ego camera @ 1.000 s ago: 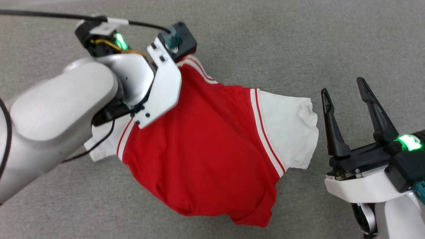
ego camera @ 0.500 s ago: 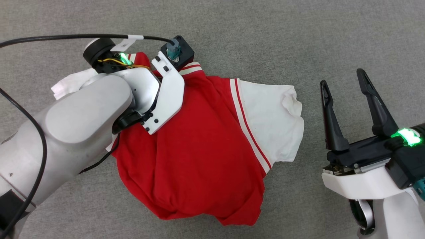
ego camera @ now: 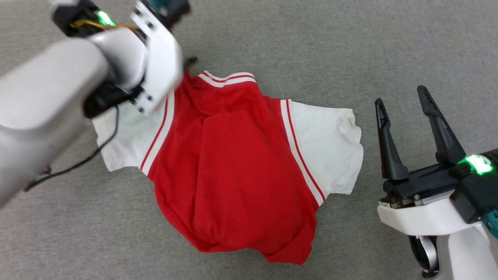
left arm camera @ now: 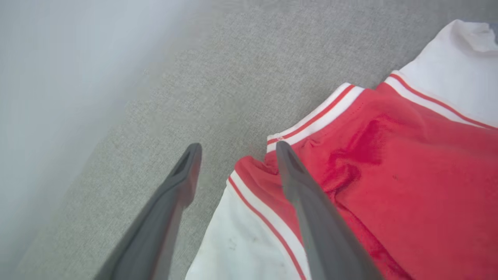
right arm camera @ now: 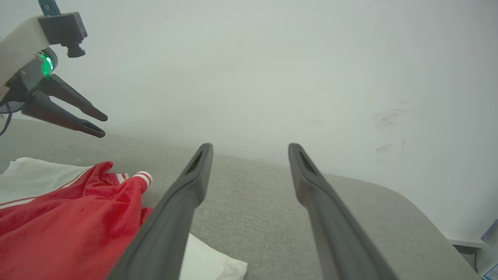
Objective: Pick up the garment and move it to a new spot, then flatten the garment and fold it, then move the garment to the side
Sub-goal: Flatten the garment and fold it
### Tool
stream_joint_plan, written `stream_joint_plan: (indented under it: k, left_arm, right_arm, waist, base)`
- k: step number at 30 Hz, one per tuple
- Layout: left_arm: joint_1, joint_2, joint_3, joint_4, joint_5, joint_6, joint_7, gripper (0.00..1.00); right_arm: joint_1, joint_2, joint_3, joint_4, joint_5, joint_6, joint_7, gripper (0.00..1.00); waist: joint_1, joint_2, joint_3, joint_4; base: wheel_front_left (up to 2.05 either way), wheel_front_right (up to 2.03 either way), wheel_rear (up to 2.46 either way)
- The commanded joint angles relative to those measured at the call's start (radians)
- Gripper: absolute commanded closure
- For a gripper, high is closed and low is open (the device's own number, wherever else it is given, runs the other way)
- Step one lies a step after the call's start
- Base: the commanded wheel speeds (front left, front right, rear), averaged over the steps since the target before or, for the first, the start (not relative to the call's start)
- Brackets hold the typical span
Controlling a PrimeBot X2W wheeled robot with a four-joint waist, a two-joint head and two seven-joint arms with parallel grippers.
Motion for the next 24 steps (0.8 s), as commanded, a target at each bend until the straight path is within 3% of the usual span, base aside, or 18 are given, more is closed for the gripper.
stream_joint_plan:
  k: [1, 12, 17, 24]
  left_arm:
    - [-0.017, 0.014, 0.001, -0.001, -0.010, 0.000, -0.004, 0.00]
    - [-0.047, 0.182, 0.000, 0.010, -0.097, 0.000, 0.277, 0.00]
    - [-0.004, 0.204, 0.000, 0.062, -0.107, 0.000, 0.332, 0.00]
    - [0.109, 0.170, -0.010, 0.112, -0.139, 0.000, 0.345, 0.00]
  right_arm:
    - [0.005, 0.005, 0.000, -0.003, 0.004, -0.001, -0.002, 0.00]
    - [0.001, 0.005, 0.003, -0.020, 0.003, -0.001, -0.002, 0.00]
    - [-0.012, 0.005, 0.000, -0.022, 0.002, -0.001, -0.002, 0.00]
    - [-0.018, 0.005, -0.003, -0.024, 0.000, -0.001, -0.002, 0.00]
  waist:
    - [0.0000, 0.0000, -0.008, 0.010]
    - [0.0000, 0.0000, 0.019, 0.018]
    - [0.0000, 0.0000, 0.047, 0.007]
    - [0.0000, 0.0000, 0.073, -0.002]
  base:
    - [0.00, 0.00, 0.00]
    - [0.00, 0.00, 0.00]
    - [0.00, 0.00, 0.00]
    - [0.00, 0.00, 0.00]
